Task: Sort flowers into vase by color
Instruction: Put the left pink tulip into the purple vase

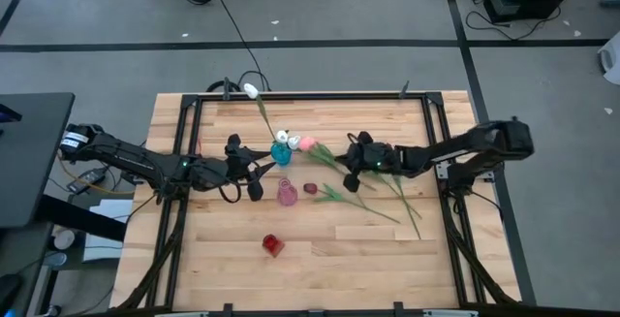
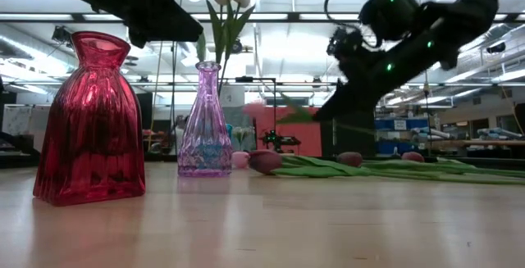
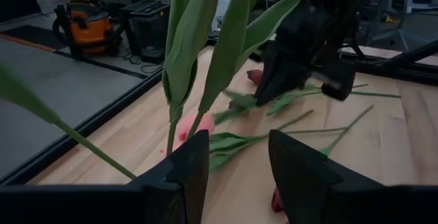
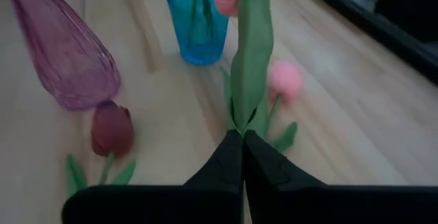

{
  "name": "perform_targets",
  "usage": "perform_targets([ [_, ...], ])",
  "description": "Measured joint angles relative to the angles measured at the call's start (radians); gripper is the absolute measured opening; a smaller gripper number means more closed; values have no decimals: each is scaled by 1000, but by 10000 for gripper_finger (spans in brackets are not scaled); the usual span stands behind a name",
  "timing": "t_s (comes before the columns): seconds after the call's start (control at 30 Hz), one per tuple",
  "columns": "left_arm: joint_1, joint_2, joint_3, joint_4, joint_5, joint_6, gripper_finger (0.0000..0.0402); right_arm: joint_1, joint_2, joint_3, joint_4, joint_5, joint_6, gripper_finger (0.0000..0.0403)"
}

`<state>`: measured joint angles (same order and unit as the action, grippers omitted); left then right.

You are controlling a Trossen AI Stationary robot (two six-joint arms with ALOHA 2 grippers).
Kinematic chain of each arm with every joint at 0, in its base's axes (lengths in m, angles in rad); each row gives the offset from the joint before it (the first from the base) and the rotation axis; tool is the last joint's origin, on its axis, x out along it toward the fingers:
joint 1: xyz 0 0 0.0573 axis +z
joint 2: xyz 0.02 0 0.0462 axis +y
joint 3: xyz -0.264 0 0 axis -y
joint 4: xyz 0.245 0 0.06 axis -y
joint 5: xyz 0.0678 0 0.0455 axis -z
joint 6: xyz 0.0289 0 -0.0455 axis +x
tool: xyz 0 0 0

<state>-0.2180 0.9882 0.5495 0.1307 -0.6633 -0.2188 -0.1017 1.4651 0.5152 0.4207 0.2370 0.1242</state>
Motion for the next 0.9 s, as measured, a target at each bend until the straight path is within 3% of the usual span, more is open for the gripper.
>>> perform_targets([
  [0.23,0,0,0,9,38,2,158,38,-200,0,-141,-43,3,12],
  [0.43,0,-9,2,8,249,-27,158,86,-330,0,-140,-74,-38,12],
  [0.57,0,-6,2,-4,308,-56,158,107,-368,0,-129,-122,-47,14],
  [0.7,0,31,2,53,317,-79,158,140,-359,0,-10,-196,-51,16],
  [0.9,1,149,2,304,305,-76,158,191,-299,0,272,-215,-119,16],
])
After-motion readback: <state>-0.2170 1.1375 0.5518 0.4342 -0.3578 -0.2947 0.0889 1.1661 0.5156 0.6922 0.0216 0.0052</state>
